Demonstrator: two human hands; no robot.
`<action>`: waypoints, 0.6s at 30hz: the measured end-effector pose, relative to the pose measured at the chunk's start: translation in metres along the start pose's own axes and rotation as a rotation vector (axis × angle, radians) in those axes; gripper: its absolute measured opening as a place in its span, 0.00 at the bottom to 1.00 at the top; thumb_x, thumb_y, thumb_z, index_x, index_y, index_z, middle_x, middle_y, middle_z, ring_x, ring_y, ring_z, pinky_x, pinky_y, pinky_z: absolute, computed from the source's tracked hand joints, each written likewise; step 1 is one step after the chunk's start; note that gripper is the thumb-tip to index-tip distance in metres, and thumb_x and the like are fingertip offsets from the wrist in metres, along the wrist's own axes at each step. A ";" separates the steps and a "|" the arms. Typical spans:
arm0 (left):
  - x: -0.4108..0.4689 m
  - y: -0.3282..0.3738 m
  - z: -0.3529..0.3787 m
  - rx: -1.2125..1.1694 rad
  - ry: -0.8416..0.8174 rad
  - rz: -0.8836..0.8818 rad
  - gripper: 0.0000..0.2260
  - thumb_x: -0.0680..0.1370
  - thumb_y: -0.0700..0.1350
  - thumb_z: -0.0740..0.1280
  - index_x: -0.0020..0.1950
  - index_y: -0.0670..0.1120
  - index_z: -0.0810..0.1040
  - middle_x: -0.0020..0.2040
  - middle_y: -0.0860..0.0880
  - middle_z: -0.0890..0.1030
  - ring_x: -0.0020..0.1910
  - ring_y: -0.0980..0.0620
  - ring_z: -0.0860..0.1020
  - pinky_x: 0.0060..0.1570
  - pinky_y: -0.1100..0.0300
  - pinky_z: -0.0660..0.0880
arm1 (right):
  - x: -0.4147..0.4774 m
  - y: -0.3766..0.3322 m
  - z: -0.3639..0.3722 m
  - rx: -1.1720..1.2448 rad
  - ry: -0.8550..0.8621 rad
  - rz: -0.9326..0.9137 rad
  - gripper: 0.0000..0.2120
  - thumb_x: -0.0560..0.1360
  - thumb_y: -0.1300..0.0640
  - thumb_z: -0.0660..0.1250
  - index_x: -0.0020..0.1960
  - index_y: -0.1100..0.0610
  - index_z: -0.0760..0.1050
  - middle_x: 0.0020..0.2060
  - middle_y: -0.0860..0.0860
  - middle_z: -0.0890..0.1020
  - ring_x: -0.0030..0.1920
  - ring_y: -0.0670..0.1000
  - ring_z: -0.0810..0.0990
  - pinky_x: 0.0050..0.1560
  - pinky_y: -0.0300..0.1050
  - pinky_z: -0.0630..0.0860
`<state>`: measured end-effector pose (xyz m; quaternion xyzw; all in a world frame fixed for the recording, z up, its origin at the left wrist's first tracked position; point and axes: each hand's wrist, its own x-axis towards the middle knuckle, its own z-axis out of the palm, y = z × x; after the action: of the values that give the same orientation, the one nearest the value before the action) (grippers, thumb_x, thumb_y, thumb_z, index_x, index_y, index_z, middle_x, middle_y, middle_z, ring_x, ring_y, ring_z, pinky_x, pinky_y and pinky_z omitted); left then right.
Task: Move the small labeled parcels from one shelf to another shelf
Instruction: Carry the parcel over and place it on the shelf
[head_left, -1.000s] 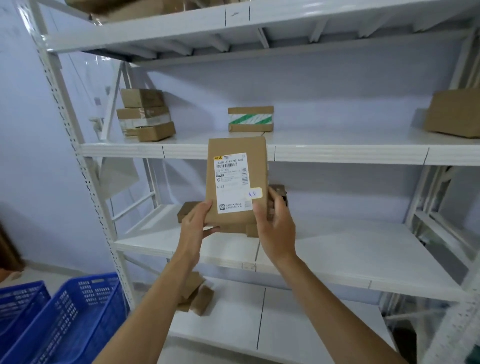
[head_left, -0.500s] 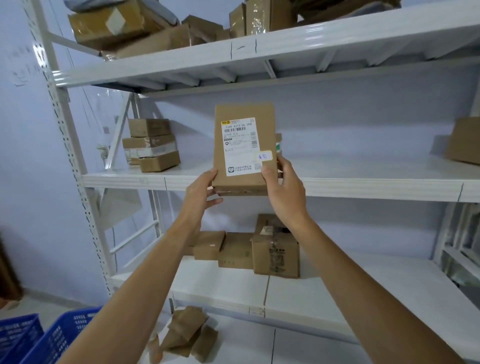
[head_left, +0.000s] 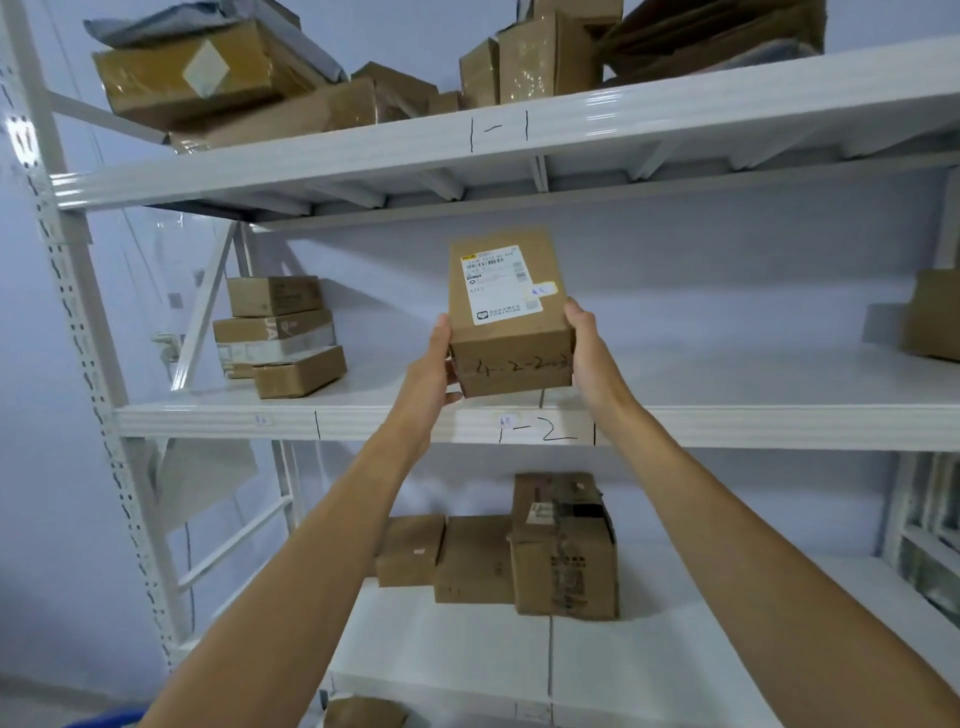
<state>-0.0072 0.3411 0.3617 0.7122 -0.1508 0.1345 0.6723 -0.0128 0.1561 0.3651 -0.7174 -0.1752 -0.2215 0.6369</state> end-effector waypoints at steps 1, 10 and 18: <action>0.004 0.000 0.000 0.000 -0.023 0.006 0.20 0.84 0.64 0.49 0.55 0.61 0.79 0.48 0.54 0.85 0.52 0.55 0.83 0.59 0.55 0.77 | 0.005 0.003 0.000 0.009 0.003 0.012 0.25 0.85 0.41 0.44 0.75 0.44 0.68 0.66 0.47 0.80 0.62 0.41 0.78 0.59 0.39 0.72; 0.045 -0.014 -0.015 -0.022 -0.040 0.004 0.21 0.83 0.62 0.56 0.65 0.52 0.79 0.53 0.50 0.85 0.55 0.50 0.83 0.59 0.54 0.78 | 0.023 0.015 0.012 -0.048 0.001 0.023 0.23 0.86 0.47 0.44 0.79 0.44 0.62 0.69 0.47 0.77 0.64 0.42 0.77 0.54 0.36 0.73; 0.055 -0.022 -0.015 -0.018 -0.069 -0.033 0.17 0.85 0.60 0.54 0.59 0.54 0.79 0.48 0.54 0.84 0.49 0.54 0.83 0.54 0.59 0.78 | 0.039 0.017 0.023 -0.106 0.057 0.176 0.27 0.80 0.35 0.50 0.74 0.45 0.68 0.65 0.47 0.79 0.64 0.47 0.78 0.54 0.42 0.71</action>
<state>0.0519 0.3551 0.3636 0.7128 -0.1633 0.0973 0.6751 0.0315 0.1752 0.3698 -0.7561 -0.0814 -0.1943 0.6197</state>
